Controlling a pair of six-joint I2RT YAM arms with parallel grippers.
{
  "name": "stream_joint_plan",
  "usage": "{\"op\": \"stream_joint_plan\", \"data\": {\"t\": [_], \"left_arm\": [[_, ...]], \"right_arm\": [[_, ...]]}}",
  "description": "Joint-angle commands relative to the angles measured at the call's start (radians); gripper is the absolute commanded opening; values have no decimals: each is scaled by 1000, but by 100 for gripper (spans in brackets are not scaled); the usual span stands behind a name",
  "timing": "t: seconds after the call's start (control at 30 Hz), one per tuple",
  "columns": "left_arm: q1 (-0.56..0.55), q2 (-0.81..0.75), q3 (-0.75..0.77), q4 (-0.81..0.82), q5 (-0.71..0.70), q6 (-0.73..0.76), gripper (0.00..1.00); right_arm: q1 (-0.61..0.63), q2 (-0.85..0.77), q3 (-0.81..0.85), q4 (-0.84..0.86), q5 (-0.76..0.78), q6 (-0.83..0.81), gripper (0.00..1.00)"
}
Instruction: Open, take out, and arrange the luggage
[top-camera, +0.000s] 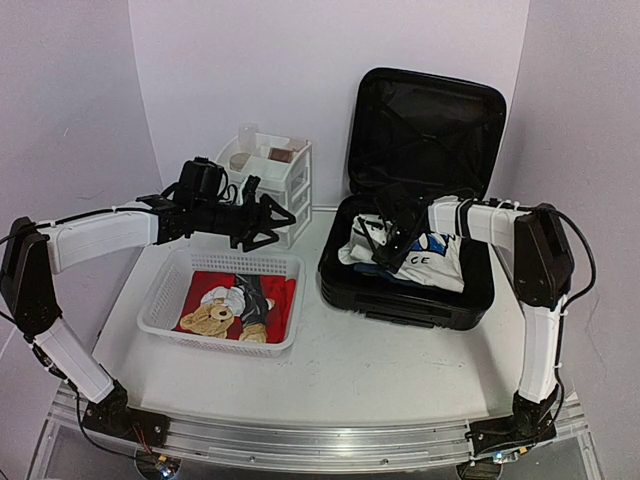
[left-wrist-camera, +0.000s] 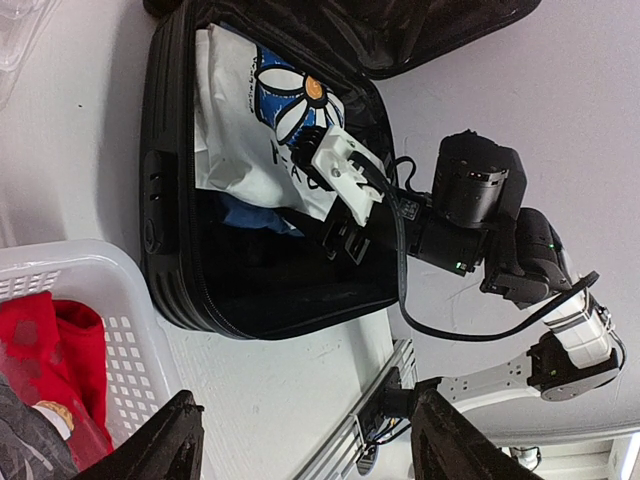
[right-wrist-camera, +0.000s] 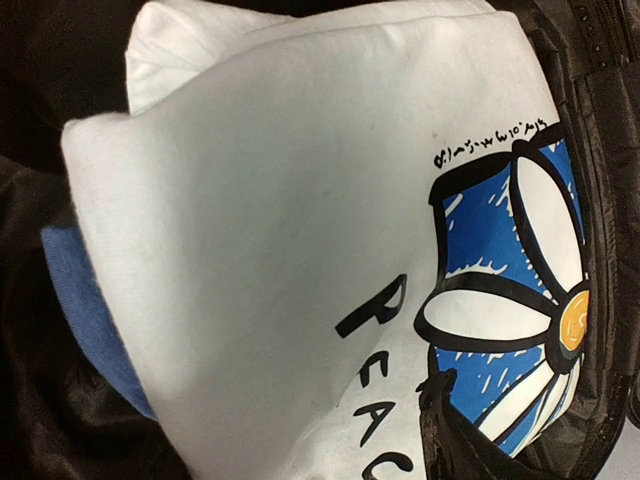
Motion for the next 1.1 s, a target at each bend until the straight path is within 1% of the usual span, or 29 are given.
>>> {"op": "stream_joint_plan", "data": {"t": [0.0,0.17,0.23,0.27,0.3,0.37,0.4,0.53,0.7,0.73,0.93,1.07], "left_arm": [[-2,-18,20,44,11,5,72],[-2,-8,28,45,14,-2,72],[-2,-5,33,45,19,-8,72],[-2,-7,35,46,19,-10,72],[-2,-9,35,47,16,-12,72],[-2,-15,34,47,6,-15,72],[-2,-16,35,47,3,-17,72],[-1,-3,44,48,-4,-28,72],[-3,23,64,61,-12,-72,72],[-5,27,68,65,-18,-84,72],[-9,75,109,109,-51,-197,72],[-24,146,166,132,-57,-290,72]], "right_arm": [[-3,0,-1,50,-12,21,72],[-2,21,-15,56,-5,15,72],[-2,27,-9,62,11,11,69],[-3,26,-5,65,19,9,66],[-4,21,-1,65,16,9,58],[-3,5,7,68,1,14,46],[-4,0,11,69,-7,17,43],[-7,-7,24,74,-23,27,34],[-18,-18,37,71,-79,39,2],[-22,-21,40,68,-85,42,0],[-56,-67,32,65,-164,73,0],[-77,-97,22,65,-226,83,0]]}}
